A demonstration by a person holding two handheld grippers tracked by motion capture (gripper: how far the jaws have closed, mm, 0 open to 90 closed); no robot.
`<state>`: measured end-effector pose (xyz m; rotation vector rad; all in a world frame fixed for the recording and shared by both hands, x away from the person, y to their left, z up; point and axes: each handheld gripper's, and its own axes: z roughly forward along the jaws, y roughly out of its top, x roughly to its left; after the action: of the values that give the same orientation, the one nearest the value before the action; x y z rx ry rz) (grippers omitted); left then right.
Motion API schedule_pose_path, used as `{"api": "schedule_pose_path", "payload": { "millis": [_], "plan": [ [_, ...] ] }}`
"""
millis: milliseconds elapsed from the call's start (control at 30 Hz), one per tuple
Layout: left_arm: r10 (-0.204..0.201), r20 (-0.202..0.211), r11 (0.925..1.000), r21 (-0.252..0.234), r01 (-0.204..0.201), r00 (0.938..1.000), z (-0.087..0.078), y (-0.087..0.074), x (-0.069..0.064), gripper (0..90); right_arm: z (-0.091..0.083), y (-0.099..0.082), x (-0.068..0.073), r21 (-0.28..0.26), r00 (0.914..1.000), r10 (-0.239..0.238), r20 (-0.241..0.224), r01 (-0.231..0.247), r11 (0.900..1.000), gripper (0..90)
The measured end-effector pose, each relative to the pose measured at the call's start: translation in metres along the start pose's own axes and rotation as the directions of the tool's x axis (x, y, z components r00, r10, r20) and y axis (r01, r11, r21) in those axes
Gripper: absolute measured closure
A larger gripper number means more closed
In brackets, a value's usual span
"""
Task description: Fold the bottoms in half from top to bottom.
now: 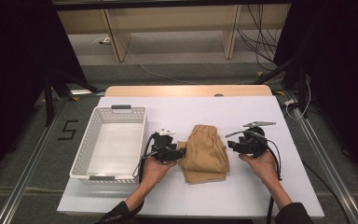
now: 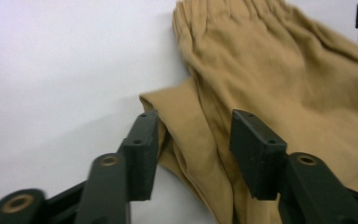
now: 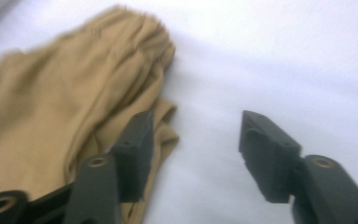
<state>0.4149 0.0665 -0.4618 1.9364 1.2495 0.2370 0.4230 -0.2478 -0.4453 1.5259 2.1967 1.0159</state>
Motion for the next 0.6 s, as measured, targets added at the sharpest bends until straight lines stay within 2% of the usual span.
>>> {"api": "schedule_pose_path", "payload": {
  "millis": [100, 167, 267, 367, 433, 533, 600],
  "plan": [
    [-0.025, 0.024, 0.9989, -0.039, 0.026, 0.9994, -0.006, 0.006, 0.0, 48.8, -0.005, 0.003, -0.001, -0.026, 0.9994, 0.023, -0.026, -0.024, 0.9994, 38.4],
    [-0.027, 0.046, 0.9986, -0.045, 0.029, 0.9986, -0.007, 0.009, -0.001, 47.2, -0.006, 0.005, 0.002, -0.026, 0.9986, 0.024, -0.046, -0.025, 0.9993, 36.4],
    [-0.032, 0.095, 0.9991, -0.023, 0.034, 0.995, -0.002, 0.011, -0.003, 45.1, -0.004, 0.007, 0.007, -0.028, 0.9973, 0.013, -0.072, -0.015, 0.9995, 34.6],
    [-0.021, 0.111, 0.9997, -0.011, 0.022, 0.9936, 0.006, 0.012, -0.005, 45.1, -0.001, 0.01, 0.013, -0.026, 0.9963, -0.002, -0.086, -0.001, 0.9997, 33.6],
    [-0.021, 0.113, 0.9997, -0.009, 0.022, 0.9933, 0.01, 0.013, -0.004, 46.5, 0.002, 0.011, 0.016, -0.022, 0.9957, -0.01, -0.092, 0.008, 0.9997, 33.6],
    [-0.043, 0.126, 0.9991, -0.002, 0.043, 0.9911, 0.019, 0.014, -0.001, 51.9, 0.007, 0.013, 0.019, -0.007, 0.9946, -0.013, -0.103, 0.012, 0.9999, 33.8],
    [-0.052, 0.141, 0.9986, 0.005, 0.052, 0.9886, 0.023, 0.014, 0.001, 57.9, 0.012, 0.014, 0.022, 0.013, 0.994, -0.021, -0.107, 0.023, 0.9997, 34.0]
  ]
}}
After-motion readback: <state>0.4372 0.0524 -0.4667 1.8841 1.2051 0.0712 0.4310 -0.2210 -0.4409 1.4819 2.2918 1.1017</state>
